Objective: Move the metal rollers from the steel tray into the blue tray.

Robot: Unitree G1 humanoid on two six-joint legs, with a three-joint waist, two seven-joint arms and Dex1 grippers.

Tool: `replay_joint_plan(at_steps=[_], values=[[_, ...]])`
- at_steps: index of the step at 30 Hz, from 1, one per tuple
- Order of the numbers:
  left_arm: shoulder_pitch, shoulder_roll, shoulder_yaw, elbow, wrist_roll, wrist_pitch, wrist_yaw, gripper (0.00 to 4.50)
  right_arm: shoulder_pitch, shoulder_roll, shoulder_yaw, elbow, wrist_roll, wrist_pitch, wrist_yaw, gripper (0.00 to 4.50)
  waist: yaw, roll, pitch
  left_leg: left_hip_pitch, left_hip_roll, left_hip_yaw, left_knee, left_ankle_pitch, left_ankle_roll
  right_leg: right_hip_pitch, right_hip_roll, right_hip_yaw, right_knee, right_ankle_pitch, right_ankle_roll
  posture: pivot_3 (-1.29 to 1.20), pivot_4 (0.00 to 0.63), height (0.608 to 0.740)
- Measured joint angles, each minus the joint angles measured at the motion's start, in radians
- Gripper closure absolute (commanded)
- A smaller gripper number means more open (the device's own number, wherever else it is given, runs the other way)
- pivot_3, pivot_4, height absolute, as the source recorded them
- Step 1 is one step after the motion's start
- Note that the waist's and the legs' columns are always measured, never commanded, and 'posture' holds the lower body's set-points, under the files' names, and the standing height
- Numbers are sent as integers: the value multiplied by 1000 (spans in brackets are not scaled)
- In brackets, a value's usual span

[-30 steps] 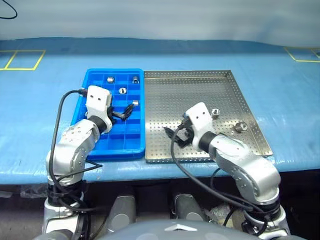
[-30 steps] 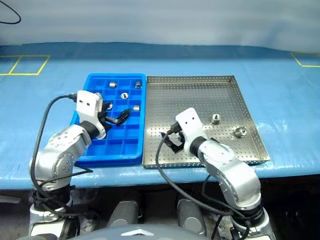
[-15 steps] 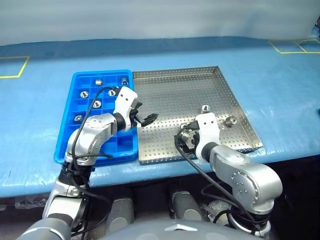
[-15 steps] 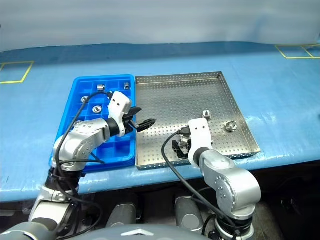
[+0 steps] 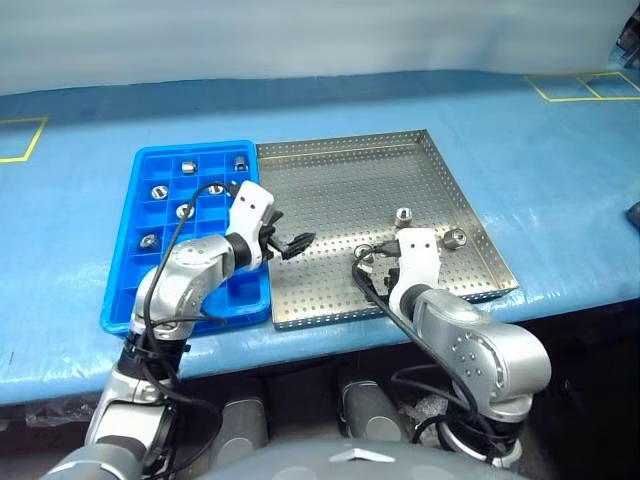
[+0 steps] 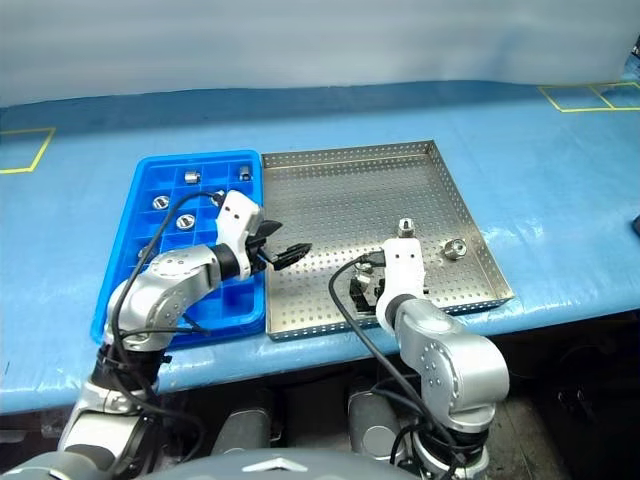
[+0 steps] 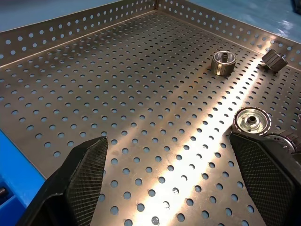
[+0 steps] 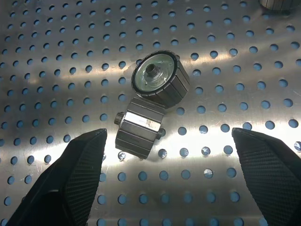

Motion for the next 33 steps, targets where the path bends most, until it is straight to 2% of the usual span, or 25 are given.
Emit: replay_joint_plan(at_steps=[10, 13, 21, 30, 33], values=[[29, 5, 13, -19, -1, 6, 25, 20, -9, 1, 10, 119, 8, -100, 0, 0, 12, 0, 0, 0, 0, 0, -1, 0, 0, 0, 0, 0, 0, 0, 0, -73, 150, 740], [37, 7, 14, -33, -1, 16, 27, 0, -9, 1, 4, 136, 8, -144, -9, 653, 17, 0, 0, 0, 0, 0, -1, 0, 0, 0, 0, 0, 0, 0, 0, -70, 150, 740], [39, 8, 19, -41, -2, 19, 36, 0, -9, 1, -20, 150, 13, -187, -30, 3209, 36, 0, 0, 0, 0, 0, -1, 0, 0, 0, 0, 0, 0, 0, 0, -82, 150, 740], [38, 6, 18, -41, -2, 18, 39, 0, -10, -2, -24, 142, 23, -182, -25, 3196, 37, 0, 0, 0, 0, 0, -1, 0, 0, 0, 0, 0, -1, 0, 0, -88, 150, 740], [36, -10, 18, -41, -2, 13, 43, 0, -27, -35, -13, 125, 32, -187, 9, 3196, 37, 1, 0, 0, 0, 0, -1, 0, 0, 0, 0, 0, -1, 0, 0, -88, 150, 740]])
